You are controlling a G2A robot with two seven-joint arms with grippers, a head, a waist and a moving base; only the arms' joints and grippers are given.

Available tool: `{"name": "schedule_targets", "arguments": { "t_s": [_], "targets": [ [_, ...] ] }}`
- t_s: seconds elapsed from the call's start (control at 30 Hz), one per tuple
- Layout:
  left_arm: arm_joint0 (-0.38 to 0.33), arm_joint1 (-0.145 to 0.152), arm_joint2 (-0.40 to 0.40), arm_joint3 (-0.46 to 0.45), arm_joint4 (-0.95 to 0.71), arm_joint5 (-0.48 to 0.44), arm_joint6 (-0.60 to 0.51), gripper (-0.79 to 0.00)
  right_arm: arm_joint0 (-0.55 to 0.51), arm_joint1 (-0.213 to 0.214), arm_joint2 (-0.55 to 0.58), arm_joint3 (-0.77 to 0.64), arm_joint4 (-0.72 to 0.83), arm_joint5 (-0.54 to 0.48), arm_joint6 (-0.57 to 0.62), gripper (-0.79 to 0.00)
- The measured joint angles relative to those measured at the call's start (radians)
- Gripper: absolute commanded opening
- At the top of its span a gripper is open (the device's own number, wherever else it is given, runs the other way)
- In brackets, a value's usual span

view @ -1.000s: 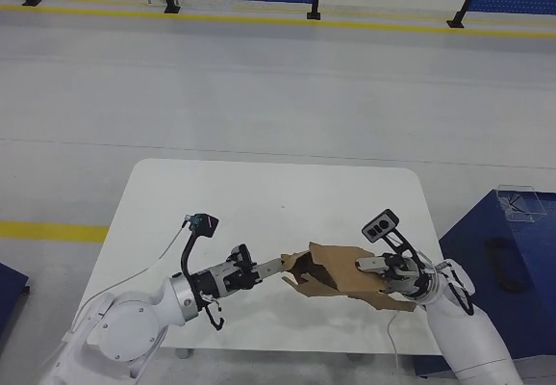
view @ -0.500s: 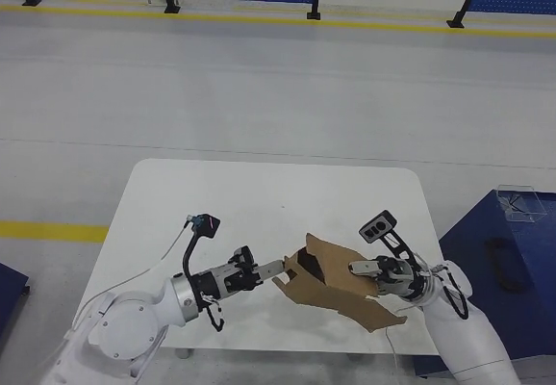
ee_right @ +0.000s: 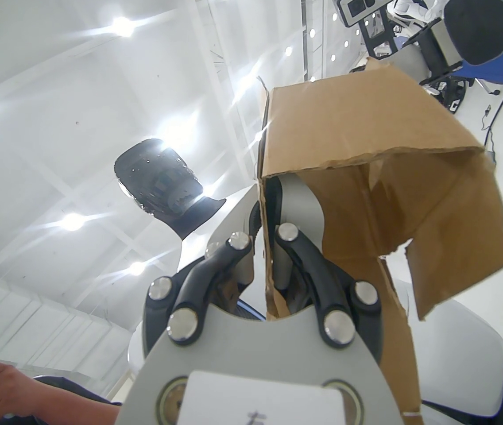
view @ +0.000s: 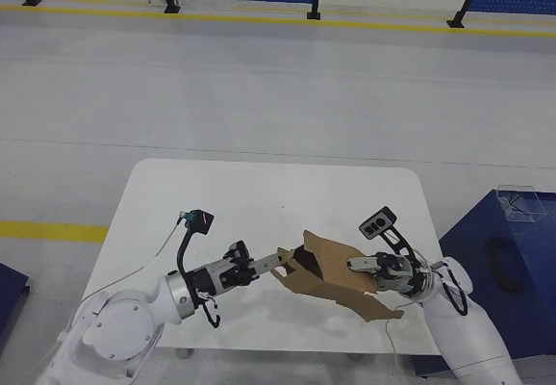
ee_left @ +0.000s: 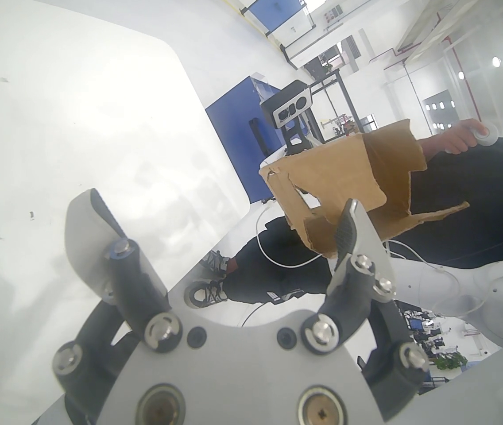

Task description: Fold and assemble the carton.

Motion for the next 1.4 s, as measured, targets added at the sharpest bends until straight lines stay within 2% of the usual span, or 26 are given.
{"name": "schedule_targets", "arguments": {
  "t_s": [0.73,1.4],
  "targets": [
    [-0.066,-0.011,0.046,0.063,-0.009,0.024,-0.025,0.000,0.009,-0.003,-0.007,-0.006,0.015,0.039,0.017,-0.785],
    [-0.097,-0.023,0.081,0.126,0.005,0.043,-0.006,0.000,0.006,0.002,0.012,-0.007,0.077,0.169,0.039,-0.785]
  ]
}}
